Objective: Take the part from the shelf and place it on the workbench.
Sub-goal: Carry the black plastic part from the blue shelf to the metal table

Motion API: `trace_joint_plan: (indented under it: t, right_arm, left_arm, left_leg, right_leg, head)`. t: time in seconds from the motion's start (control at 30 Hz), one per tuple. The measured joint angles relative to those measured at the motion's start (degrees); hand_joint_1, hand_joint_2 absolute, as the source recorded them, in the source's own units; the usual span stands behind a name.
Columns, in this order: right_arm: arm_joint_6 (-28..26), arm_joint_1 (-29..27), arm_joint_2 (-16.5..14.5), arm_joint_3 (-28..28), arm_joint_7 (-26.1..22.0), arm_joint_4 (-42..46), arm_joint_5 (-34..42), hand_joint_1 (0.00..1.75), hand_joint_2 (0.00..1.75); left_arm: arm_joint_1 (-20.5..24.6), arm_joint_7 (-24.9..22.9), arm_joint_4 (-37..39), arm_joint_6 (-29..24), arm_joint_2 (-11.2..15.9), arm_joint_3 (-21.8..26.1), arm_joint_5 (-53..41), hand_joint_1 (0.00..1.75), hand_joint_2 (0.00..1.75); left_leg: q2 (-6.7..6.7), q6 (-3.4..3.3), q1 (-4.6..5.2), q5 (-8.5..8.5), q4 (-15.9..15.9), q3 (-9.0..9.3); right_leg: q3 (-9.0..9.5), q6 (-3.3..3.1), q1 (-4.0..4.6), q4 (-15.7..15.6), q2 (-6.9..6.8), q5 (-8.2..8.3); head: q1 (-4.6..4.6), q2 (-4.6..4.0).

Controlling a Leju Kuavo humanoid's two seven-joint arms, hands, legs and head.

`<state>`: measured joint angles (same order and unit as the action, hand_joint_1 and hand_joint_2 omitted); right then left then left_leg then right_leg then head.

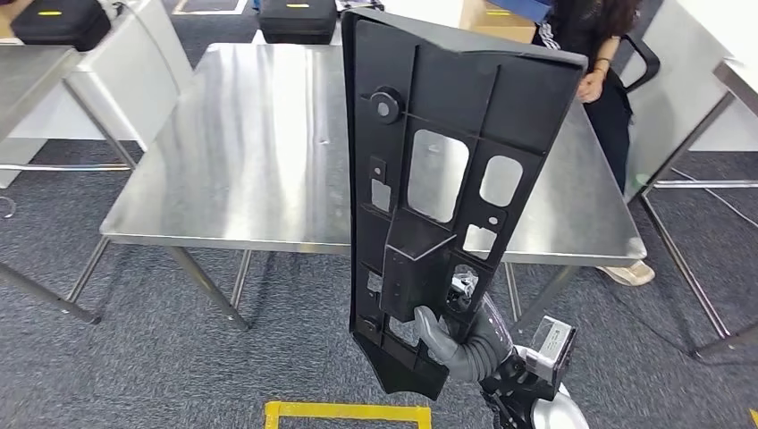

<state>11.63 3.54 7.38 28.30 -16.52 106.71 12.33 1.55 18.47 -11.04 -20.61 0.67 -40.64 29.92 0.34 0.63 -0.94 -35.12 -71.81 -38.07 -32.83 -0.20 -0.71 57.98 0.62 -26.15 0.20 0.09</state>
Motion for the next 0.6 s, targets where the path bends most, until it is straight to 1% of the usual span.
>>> trace_joint_plan:
  t: [0.03,0.07,0.1,0.13,0.17,0.2,0.23,0.27,0.3,0.33,0.37,0.4,0.43,0.47,0.5,0.53,0.57,0.6]
  right_arm:
    - [0.0,0.0,0.0,0.0,0.0,0.0,0.0,1.75,1.75]
    - [0.0,-0.1,0.0,0.0,0.0,0.0,0.0,1.75,1.75]
    - [0.0,-0.1,0.0,0.0,0.0,0.0,0.0,1.75,1.75]
    - [0.0,-0.1,0.0,0.0,0.0,0.0,0.0,1.75,1.75]
    - [0.0,-0.1,0.0,0.0,0.0,0.0,0.0,1.75,1.75]
    - [0.0,-0.1,0.0,0.0,0.0,0.0,0.0,1.75,1.75]
    - [0.0,0.0,0.0,0.0,0.0,0.0,0.0,1.75,1.75]
    - [0.0,0.0,0.1,0.0,0.0,0.0,0.0,1.75,1.75]
    - [0.0,0.0,0.1,0.0,0.0,0.0,0.0,1.75,1.75]
    - [0.0,-0.1,0.1,0.0,0.0,0.0,0.0,1.75,1.75]
    - [0.0,-0.1,0.1,0.0,0.0,0.0,0.0,1.75,1.75]
    - [0.0,0.0,0.1,-0.1,0.0,0.0,0.0,1.75,1.75]
    - [0.0,0.1,0.2,-0.1,0.0,0.0,0.0,1.75,1.75]
    - [-0.1,0.1,0.2,-0.1,0.0,0.0,0.0,1.75,1.75]
    - [-0.2,0.1,0.2,-0.1,0.0,0.0,-0.1,1.75,1.75]
    - [-0.2,0.0,0.2,-0.1,0.0,0.0,-0.2,1.75,1.75]
    - [-0.3,-0.1,0.2,-0.2,0.0,0.0,-0.2,1.75,1.75]
    - [-0.4,-0.1,0.2,-0.2,0.0,0.0,-0.3,1.75,1.75]
  left_arm:
    - [0.0,0.0,0.0,0.0,0.0,0.0,0.0,0.0,1.75]
    - [0.0,0.0,0.0,0.0,-0.1,0.0,0.0,0.0,1.75]
    - [0.0,0.0,0.0,0.0,-0.1,0.0,0.0,0.0,1.75]
    - [0.0,0.0,0.0,0.0,-0.1,0.0,0.0,0.0,1.75]
    - [0.0,0.0,0.0,0.0,-0.1,0.0,0.0,0.0,1.75]
    - [0.0,0.0,0.0,0.0,-0.1,0.0,0.0,0.0,1.75]
    - [0.0,0.0,0.1,0.0,-0.1,0.0,0.0,0.0,1.75]
    - [0.0,0.0,0.1,0.0,-0.1,0.0,0.0,0.0,1.75]
    - [0.1,0.0,0.1,0.0,-0.1,0.0,0.0,0.0,1.75]
    - [0.1,0.0,0.0,0.0,-0.2,0.0,0.0,0.0,1.75]
    - [0.1,0.0,0.0,0.0,-0.2,0.0,0.0,0.0,1.75]
    - [0.2,0.0,0.0,0.0,-0.2,0.0,0.0,0.0,1.75]
    - [0.2,0.0,0.0,0.0,-0.2,0.0,0.0,0.0,1.75]
    - [0.2,0.0,0.0,0.0,-0.2,0.0,0.0,0.0,1.75]
    - [0.2,0.0,0.0,0.0,-0.2,0.0,0.0,0.0,1.75]
    - [0.2,0.0,0.0,0.1,-0.2,0.0,0.0,0.0,1.75]
    - [0.2,0.0,0.0,0.1,-0.2,0.0,0.0,0.0,1.75]
    - [0.2,0.0,0.0,0.2,-0.2,0.0,0.0,0.0,1.75]
  left_leg:
    - [-0.19,0.04,-0.01,-0.47,-2.5,-1.55]
    - [-0.3,0.0,-0.01,0.28,-2.9,-2.17]
    - [-0.49,-0.11,-0.03,2.11,-1.0,-1.69]
    - [-0.99,-0.26,-0.08,4.54,2.6,-0.32]
    - [-2.24,-0.5,-0.19,6.45,6.5,1.32]
    - [-3.39,-0.69,-0.28,7.67,9.7,2.77]
    - [-4.24,-0.91,-0.26,8.18,11.7,3.71]
    - [-4.62,-1.15,-0.13,8.06,12.4,4.14]
    - [-4.09,-1.38,0.06,8.11,12.7,4.34]
    - [-3.38,-1.74,0.09,8.26,12.9,4.51]
    - [-2.75,-2.14,0.04,8.36,13.2,4.73]
    - [-2.1,-2.52,-0.09,8.47,13.5,4.93]
    - [-1.48,-2.82,-0.19,8.52,13.7,5.1]
    - [-0.97,-3.01,-0.15,8.47,13.7,5.16]
    - [-0.45,-3.1,-0.12,8.42,13.7,5.16]
    - [0.01,-3.1,-0.13,8.37,13.7,5.16]
    - [0.38,-3.07,-0.15,8.31,13.7,5.19]
    - [0.64,-2.98,-0.21,8.24,13.7,5.27]
  right_leg:
    - [0.03,-0.05,0.07,0.0,0.78,-0.04]
    - [0.1,-0.08,0.12,0.0,1.58,-0.07]
    - [0.22,-0.05,0.15,0.0,2.39,-0.12]
    - [0.36,-0.01,0.14,0.0,3.17,-0.17]
    - [0.43,0.13,0.19,0.1,3.89,-0.25]
    - [0.38,0.31,0.31,0.1,4.57,-0.35]
    - [0.22,0.6,0.31,0.2,5.17,-0.38]
    - [0.0,0.93,0.26,0.2,5.73,-0.36]
    - [-0.22,1.27,0.15,0.1,6.33,-0.29]
    - [-0.44,1.62,0.01,0.2,6.4,-0.29]
    - [-0.81,1.85,0.07,0.7,5.65,-0.55]
    - [-1.66,1.95,0.17,2.2,4.31,-1.27]
    - [-3.11,1.92,0.22,5.0,2.64,-2.47]
    - [-5.03,1.84,0.2,8.7,1.24,-3.91]
    - [-7.09,1.83,0.06,12.6,0.5,-5.25]
    - [-8.66,2.0,-0.12,15.5,0.17,-6.05]
    - [-9.21,2.4,-0.3,16.4,0.01,-5.98]
    - [-8.5,2.96,-0.49,15.0,-0.13,-5.06]
  head:
    - [-0.02,0.0]
    - [-0.03,0.0]
    - [-0.03,-0.01]
    - [-0.05,-0.01]
    - [-0.03,-0.01]
    - [0.01,-0.01]
    - [0.03,-0.01]
    - [0.05,-0.01]
    - [0.03,-0.01]
    - [0.02,-0.01]
    - [0.08,-0.02]
    - [0.24,-0.02]
    - [0.39,-0.02]
    - [0.52,-0.02]
    - [0.62,-0.02]
    - [0.62,-0.02]
    - [0.64,-0.01]
    - [0.65,-0.01]
